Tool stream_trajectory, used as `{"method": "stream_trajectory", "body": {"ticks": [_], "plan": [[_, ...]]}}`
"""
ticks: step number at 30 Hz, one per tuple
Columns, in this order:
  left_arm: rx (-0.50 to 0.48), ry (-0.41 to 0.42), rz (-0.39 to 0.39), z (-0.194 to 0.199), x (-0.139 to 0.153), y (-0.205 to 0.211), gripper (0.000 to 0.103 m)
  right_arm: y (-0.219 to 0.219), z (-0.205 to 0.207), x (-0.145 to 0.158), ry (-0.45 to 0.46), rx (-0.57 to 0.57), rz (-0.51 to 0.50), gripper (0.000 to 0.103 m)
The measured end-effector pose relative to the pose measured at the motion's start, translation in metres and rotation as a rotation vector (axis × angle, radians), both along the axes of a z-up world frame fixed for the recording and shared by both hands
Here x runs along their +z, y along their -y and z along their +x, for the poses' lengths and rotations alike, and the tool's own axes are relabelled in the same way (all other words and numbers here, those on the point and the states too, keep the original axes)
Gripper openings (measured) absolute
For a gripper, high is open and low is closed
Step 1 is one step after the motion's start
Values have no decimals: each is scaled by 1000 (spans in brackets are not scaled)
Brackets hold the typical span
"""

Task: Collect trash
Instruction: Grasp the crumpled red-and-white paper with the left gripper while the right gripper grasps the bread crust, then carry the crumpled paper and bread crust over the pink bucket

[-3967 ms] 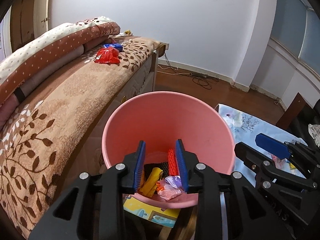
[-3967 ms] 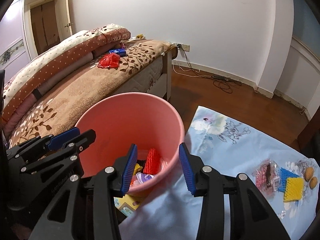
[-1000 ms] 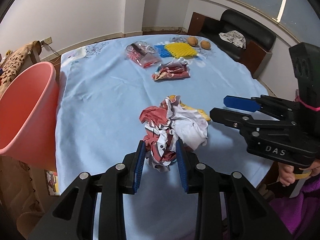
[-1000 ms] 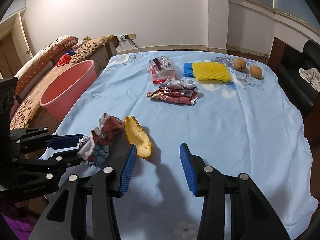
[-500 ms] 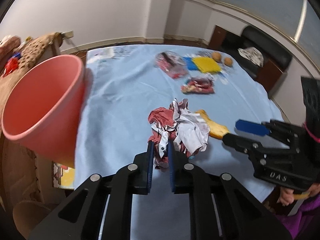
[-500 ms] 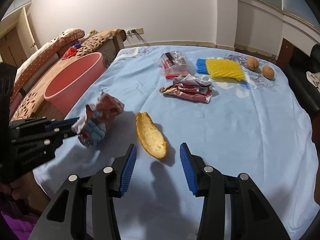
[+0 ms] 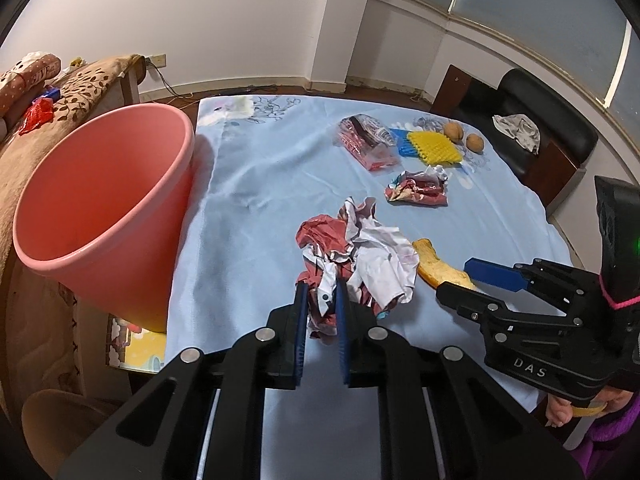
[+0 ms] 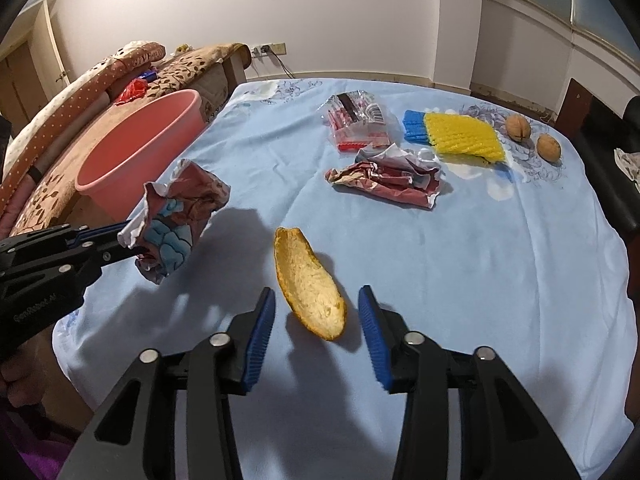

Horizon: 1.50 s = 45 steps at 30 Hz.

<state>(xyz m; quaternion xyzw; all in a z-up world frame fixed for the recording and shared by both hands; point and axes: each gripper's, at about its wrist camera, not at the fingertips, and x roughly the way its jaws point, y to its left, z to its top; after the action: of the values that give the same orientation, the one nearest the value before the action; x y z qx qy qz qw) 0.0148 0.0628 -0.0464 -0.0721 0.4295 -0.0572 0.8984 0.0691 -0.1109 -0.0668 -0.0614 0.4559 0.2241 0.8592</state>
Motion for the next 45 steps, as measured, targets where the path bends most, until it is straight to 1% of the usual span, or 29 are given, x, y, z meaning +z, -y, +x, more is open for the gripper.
{"method": "stream_trajectory", "body": {"ticks": [1,3,8,25,33,40,45], "plan": [[2,-1,0,0,0,0,13,0,1,0,-2,-1,1,32],[4,-1,0,1,0,0,13,1,1,-1,-4,-4,6,29],[8,-3,0,1,-1,0,13,1,0,1,12,-10,3,25],[42,10,-4,1,2,-5,13,-1,-1,12,61,-37,-18,24],[111,55,8,3,12,-23,13,-16,9,30,90,-17,12,24],[204,93,20,3,23,-51,13,-50,18,48,117,53,51,24],[285,128,35,2,32,-75,13,-79,27,60,116,107,89,24]]}}
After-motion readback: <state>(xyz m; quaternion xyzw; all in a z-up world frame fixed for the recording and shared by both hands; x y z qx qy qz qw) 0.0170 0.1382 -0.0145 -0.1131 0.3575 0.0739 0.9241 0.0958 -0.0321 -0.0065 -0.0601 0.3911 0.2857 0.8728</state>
